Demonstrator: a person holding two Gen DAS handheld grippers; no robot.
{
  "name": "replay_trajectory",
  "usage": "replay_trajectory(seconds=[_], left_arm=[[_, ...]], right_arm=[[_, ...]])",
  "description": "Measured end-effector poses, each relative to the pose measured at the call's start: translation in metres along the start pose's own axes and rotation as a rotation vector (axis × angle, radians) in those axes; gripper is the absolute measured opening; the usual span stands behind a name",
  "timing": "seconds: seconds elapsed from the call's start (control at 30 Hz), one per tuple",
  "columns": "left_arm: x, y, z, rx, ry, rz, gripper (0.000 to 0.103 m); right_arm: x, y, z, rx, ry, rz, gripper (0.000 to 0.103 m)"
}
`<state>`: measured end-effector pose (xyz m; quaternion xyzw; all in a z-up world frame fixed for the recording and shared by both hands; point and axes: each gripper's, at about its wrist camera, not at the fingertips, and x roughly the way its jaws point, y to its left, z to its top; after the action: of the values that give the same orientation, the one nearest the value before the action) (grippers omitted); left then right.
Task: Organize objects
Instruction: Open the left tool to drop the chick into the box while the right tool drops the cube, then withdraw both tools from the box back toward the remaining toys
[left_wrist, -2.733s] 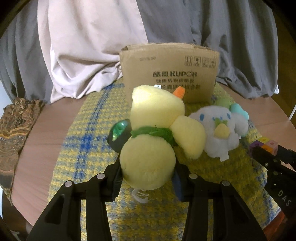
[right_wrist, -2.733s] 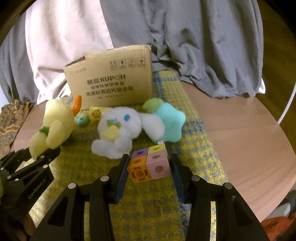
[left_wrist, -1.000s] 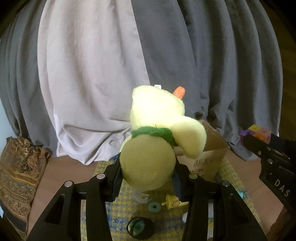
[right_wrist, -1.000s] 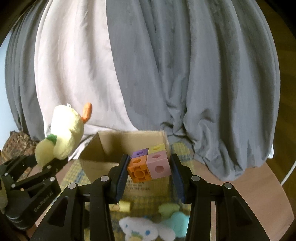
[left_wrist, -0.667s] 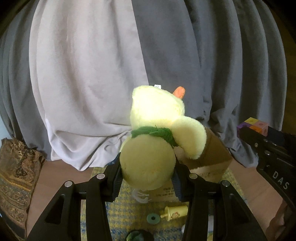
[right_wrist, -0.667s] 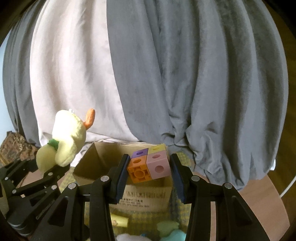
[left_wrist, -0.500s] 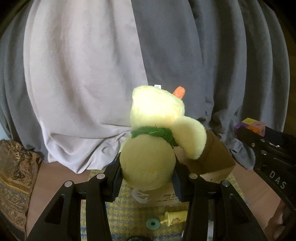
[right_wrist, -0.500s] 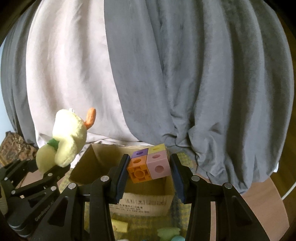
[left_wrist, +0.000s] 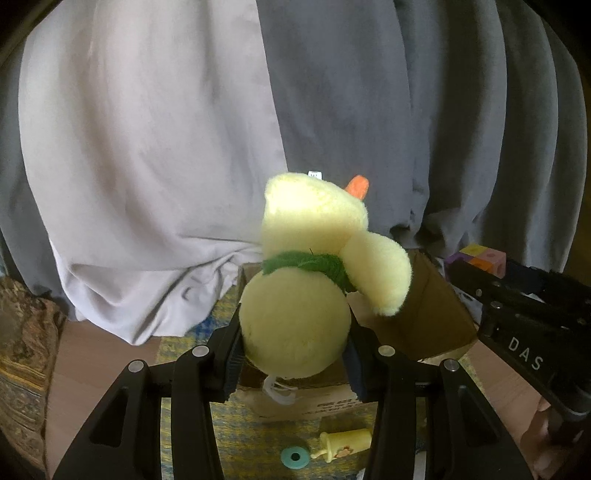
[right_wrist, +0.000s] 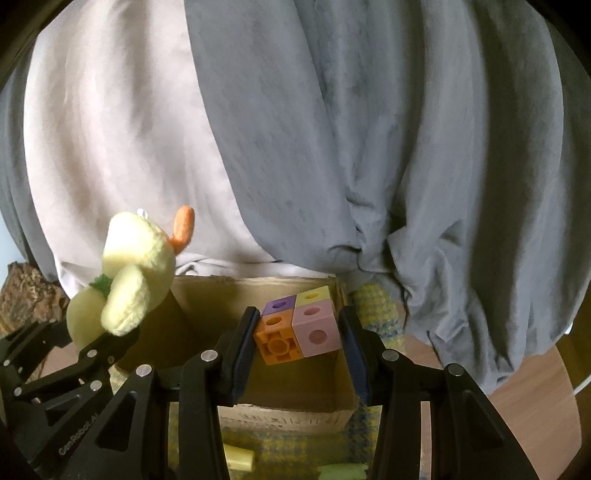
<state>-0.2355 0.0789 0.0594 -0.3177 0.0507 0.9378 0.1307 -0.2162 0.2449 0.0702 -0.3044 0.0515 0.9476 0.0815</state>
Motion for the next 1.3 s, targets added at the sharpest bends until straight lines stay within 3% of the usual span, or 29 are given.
replay_trajectory(seconds=[0.2,0.23,0.27,0.33,0.37,0.47,0.57,0.67,1.0,1.3], left_arm=[[0.007,0.0,0.0,-0.001,0.017,0.007,0.047],[0.007,0.001,0.0,-0.005,0.016,0.007,0.047],[0.007,0.002,0.0,-0.008,0.015,0.009,0.049],[0.007,0.004,-0.001,-0.014,0.013,0.02,0.061],[0.007,0.005,-0.001,-0.016,0.011,0.028,0.071],[0.004,0.007,-0.003,-0.022,-0.003,0.054,0.079],[-0.001,0.01,-0.006,-0.041,-0.015,0.082,0.095],[-0.008,0.013,-0.008,-0.054,-0.033,0.122,0.103],[-0.019,0.018,-0.015,-0.064,-0.023,0.221,0.103],[-0.032,0.023,-0.03,-0.117,-0.027,0.237,0.103]], right_arm=[[0.006,0.002,0.002,-0.007,0.018,0.006,0.045],[0.006,0.003,0.003,-0.009,0.016,0.007,0.049],[0.006,0.003,0.003,-0.01,0.015,0.004,0.056],[0.003,0.002,0.004,-0.002,-0.002,-0.019,0.093],[0.001,0.001,0.003,0.003,-0.017,-0.024,0.095],[-0.001,0.0,0.005,0.008,-0.019,-0.028,0.095],[-0.003,0.001,0.003,0.014,-0.007,-0.038,0.095],[-0.004,-0.001,0.002,0.025,0.001,-0.046,0.095],[-0.021,-0.012,-0.005,0.066,-0.012,-0.057,0.095],[-0.037,-0.013,-0.019,0.08,-0.011,-0.095,0.1]])
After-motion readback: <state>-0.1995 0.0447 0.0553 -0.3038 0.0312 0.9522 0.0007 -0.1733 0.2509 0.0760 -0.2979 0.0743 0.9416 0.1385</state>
